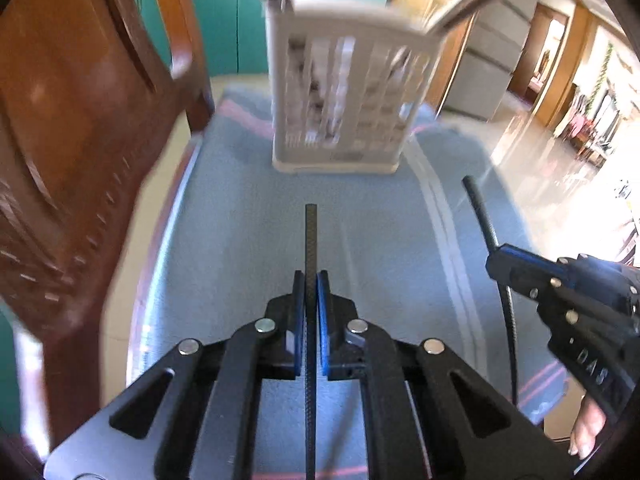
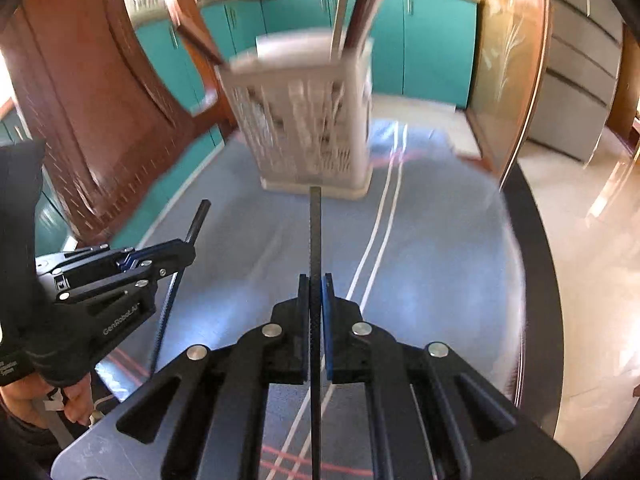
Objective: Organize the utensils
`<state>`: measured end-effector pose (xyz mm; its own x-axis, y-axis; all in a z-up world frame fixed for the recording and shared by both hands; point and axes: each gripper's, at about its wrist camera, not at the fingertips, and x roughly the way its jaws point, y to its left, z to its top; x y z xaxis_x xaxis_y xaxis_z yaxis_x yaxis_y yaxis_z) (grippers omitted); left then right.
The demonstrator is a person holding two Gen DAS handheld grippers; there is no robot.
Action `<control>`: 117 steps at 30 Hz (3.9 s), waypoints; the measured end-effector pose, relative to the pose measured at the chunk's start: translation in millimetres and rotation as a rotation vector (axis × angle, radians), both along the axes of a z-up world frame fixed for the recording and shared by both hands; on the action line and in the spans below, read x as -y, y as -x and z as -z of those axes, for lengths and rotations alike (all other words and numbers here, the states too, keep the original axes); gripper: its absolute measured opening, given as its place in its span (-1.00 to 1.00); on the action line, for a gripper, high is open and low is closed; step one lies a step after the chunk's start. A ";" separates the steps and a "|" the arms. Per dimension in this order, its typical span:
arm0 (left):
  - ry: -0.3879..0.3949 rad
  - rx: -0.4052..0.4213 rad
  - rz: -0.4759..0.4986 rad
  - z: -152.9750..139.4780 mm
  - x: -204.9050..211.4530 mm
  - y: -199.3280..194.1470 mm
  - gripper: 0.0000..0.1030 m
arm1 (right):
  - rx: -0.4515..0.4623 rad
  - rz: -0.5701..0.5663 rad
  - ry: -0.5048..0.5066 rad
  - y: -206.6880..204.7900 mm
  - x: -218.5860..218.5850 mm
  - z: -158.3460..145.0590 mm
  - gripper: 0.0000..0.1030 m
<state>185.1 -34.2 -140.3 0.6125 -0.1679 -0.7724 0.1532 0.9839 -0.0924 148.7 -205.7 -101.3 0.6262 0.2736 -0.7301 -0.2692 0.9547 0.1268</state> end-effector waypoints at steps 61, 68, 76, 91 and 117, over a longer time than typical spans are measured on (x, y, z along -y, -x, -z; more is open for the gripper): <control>0.017 0.584 -0.076 -175.4 -5.7 60.5 0.70 | 0.670 0.091 -0.172 91.1 50.6 -153.6 0.94; -0.091 0.588 -0.023 -138.4 1.3 138.4 0.92 | 0.636 0.196 0.015 136.6 54.3 -105.4 0.94; -0.079 0.620 -0.034 -135.7 -2.0 183.2 0.93 | 0.660 0.133 0.028 161.6 41.8 -100.8 0.94; -0.056 0.603 -0.081 -143.0 -11.7 188.4 0.93 | 0.695 0.169 0.031 166.0 32.4 -99.1 0.94; -0.008 0.602 -0.068 -137.5 -16.0 180.9 0.93 | 0.667 0.099 0.030 158.4 25.9 -99.7 0.94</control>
<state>4.2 -18.2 -2.8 0.9515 -0.1092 -0.2877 0.1135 0.9935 -0.0017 -9.7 -231.6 -1.6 0.9666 0.1772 -0.1851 -0.1915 0.9795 -0.0627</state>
